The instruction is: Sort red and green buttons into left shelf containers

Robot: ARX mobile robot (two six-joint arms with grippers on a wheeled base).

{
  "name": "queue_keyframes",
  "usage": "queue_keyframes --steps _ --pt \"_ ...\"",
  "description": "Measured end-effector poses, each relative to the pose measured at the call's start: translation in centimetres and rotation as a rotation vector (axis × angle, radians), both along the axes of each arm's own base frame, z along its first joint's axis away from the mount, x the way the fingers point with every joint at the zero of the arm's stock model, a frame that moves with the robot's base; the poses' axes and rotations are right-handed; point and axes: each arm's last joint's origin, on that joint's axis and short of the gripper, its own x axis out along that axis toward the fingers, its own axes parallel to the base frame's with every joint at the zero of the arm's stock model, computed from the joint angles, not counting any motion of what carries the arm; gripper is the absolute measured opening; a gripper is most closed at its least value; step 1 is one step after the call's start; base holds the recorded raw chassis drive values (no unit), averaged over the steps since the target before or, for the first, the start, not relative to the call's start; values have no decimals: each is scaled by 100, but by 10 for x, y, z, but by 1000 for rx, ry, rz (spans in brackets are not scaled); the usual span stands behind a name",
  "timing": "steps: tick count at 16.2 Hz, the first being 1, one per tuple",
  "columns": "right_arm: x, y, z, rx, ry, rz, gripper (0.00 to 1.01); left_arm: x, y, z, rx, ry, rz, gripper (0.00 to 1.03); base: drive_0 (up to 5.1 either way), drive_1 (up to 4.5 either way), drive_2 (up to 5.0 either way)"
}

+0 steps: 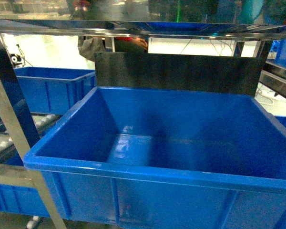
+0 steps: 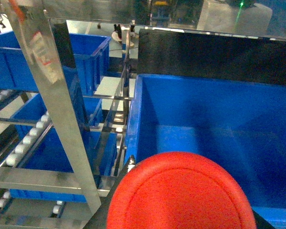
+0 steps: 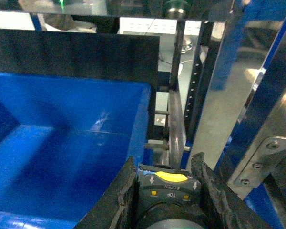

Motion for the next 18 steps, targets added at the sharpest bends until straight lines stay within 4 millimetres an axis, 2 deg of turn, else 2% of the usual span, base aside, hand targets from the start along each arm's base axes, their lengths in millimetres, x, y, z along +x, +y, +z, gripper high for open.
queue_keyframes --steps 1,4,7,10,14,18 --pt "3 1 -6 11 33 32 29 0 0 0 0 0 -1 24 327 142 -497" --pt "14 20 -18 14 85 154 29 0 0 0 0 0 -1 24 327 142 -497" --pt "33 59 -22 11 92 284 29 0 0 0 0 -1 -1 24 327 142 -497" --pt "54 98 -34 22 140 373 29 0 0 0 0 -1 -1 24 0 0 0" --pt "97 132 -57 31 249 393 29 0 0 0 0 -1 -2 24 0 0 0" --pt "150 146 -84 57 430 335 29 0 0 0 0 -1 -2 24 0 0 0"
